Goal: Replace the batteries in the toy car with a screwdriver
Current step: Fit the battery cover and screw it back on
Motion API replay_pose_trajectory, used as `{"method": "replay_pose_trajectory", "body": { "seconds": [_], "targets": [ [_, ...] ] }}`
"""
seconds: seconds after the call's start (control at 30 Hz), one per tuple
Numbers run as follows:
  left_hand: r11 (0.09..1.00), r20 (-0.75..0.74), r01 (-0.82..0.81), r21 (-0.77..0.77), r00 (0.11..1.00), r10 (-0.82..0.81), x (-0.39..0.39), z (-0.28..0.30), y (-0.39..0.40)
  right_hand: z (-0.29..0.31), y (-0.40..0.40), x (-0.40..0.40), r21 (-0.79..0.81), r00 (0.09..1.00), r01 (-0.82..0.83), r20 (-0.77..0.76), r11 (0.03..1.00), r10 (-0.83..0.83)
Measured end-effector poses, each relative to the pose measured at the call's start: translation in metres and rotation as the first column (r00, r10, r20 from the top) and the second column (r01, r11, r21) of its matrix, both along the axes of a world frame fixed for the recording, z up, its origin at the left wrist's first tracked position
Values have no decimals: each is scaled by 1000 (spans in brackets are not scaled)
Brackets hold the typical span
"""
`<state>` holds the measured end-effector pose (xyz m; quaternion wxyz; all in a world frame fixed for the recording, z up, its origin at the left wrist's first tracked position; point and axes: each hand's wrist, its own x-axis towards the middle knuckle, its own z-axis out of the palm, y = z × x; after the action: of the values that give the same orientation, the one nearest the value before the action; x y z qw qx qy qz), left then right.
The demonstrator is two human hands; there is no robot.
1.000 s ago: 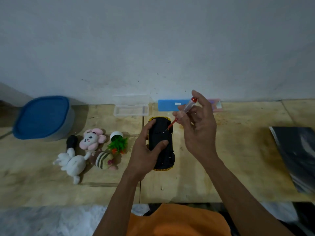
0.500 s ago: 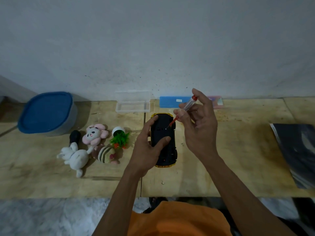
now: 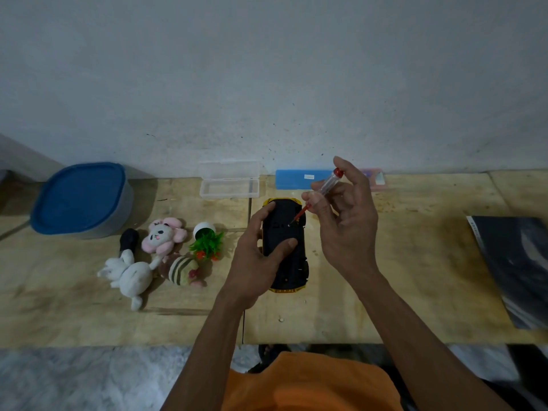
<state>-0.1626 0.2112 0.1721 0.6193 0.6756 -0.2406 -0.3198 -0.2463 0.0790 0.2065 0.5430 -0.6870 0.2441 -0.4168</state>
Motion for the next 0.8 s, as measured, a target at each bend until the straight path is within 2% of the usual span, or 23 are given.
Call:
{"method": "replay_pose_trajectory", "body": {
  "seconds": [0.27, 0.47, 0.8],
  "targets": [
    [1000, -35, -9, 13, 999, 9, -1, -1, 0, -1, 1, -2, -26, 1000, -14, 8, 1000, 14],
    [1000, -37, -3, 18, 999, 3, -3, -2, 0, -2, 1, -2, -251, 999, -45, -24, 967, 40],
    [999, -57, -17, 27, 998, 18, -1, -7, 1, 6, -7, -2, -432, 982, -185, -106, 883, 154]
  ]
}}
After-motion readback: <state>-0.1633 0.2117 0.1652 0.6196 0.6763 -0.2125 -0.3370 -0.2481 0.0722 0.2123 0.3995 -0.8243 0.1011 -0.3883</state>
